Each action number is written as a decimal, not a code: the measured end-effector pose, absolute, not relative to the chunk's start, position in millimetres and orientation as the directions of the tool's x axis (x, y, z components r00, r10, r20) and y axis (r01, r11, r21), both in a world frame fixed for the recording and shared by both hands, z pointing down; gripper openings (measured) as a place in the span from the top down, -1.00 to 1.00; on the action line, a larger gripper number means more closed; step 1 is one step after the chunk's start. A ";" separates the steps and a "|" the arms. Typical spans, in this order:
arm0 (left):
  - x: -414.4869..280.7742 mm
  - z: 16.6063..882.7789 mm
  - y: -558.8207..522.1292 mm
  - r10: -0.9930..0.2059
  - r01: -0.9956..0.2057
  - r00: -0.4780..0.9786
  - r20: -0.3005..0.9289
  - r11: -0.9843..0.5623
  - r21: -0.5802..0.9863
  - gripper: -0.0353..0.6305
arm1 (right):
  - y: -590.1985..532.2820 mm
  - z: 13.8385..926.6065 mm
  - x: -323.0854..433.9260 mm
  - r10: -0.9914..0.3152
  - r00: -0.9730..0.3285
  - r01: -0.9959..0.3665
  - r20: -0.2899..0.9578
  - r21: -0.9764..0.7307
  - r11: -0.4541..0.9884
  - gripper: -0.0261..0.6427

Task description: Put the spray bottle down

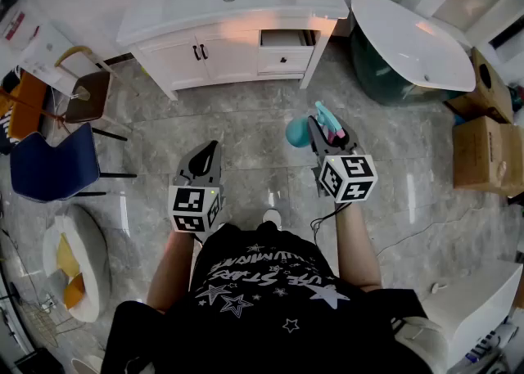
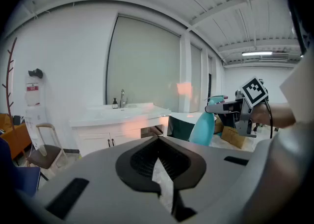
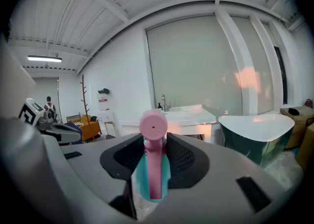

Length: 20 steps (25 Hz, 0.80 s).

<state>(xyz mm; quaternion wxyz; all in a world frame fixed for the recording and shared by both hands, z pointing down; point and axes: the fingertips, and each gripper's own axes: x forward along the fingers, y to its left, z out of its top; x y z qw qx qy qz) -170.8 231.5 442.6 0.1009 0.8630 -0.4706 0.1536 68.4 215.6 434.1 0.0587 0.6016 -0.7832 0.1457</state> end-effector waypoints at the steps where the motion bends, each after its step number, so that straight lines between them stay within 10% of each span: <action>1: -169.8 442.8 231.1 -0.781 -0.843 0.510 0.360 -0.538 0.028 0.85 | 215.0 434.4 69.2 -0.925 -0.270 -0.959 0.267 -0.157 0.235 0.48; 20: -137.2 452.7 245.9 -0.797 -0.862 0.478 0.369 -0.506 0.022 0.85 | 220.9 450.1 108.5 -0.915 -0.301 -0.949 0.270 -0.182 0.258 0.48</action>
